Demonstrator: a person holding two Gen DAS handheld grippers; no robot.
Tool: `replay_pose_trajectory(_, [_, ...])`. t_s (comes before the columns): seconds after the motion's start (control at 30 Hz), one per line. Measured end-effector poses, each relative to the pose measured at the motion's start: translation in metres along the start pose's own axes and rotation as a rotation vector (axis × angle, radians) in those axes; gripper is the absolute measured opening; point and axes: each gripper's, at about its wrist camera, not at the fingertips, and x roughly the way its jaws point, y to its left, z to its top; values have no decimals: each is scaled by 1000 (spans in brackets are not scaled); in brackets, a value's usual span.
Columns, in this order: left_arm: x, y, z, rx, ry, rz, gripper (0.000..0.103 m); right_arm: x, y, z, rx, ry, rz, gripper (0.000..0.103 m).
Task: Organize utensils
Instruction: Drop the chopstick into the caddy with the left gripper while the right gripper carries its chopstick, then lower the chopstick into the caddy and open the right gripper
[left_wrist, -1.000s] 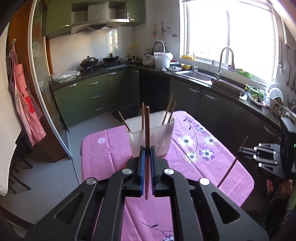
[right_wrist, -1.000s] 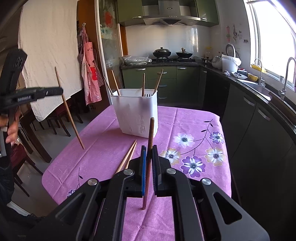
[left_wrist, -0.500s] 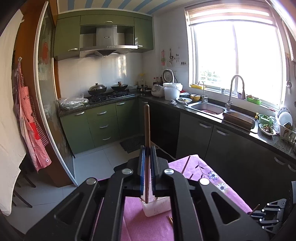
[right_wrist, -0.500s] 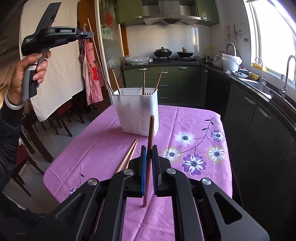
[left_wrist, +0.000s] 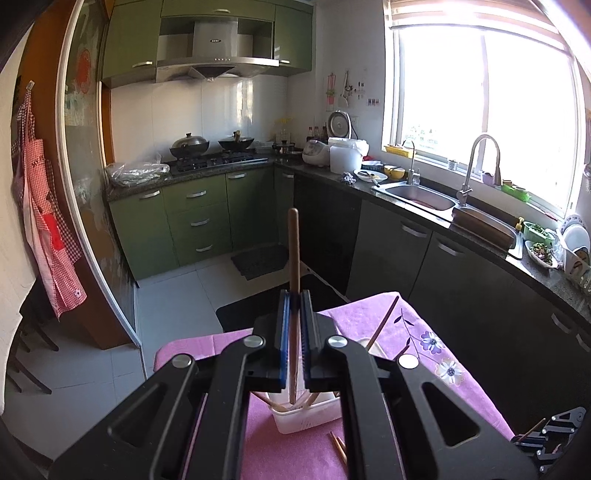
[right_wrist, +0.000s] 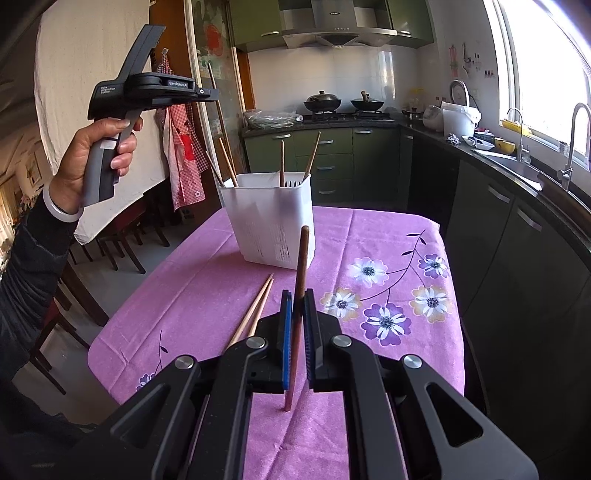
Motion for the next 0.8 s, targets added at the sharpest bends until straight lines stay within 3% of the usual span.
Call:
replay_pose_trajectory(0.07, [6, 1, -10, 1, 18, 5, 6, 1, 1, 2, 0, -3, 3, 7])
replay_pose_trajectory(0.1, [7, 1, -14, 5, 22, 6, 12, 1, 2, 4, -1, -7, 5, 7])
replay_pose_trajectory(0.23, [-13, 1, -30, 17, -26, 15, 53, 0, 7, 23, -14, -42, 21, 7])
replay_pose_trajectory(0.43, [-78, -9, -55, 38, -154, 19, 84, -2, 20, 86, -36, -153, 74, 7])
replay_pose_trajectory(0.5, [-96, -13, -67, 54, -170, 21, 90, -2, 26, 113, -40, -213, 91, 7])
replay_pose_trajectory(0.63, [-120, -15, -94, 59, -158, 32, 92, 6, 39, 166, -39, -304, 95, 7])
replay_pose_trajectory(0.8, [-132, -10, -123, 43, -121, 43, 93, 37, 44, 213, -8, -339, 74, 7])
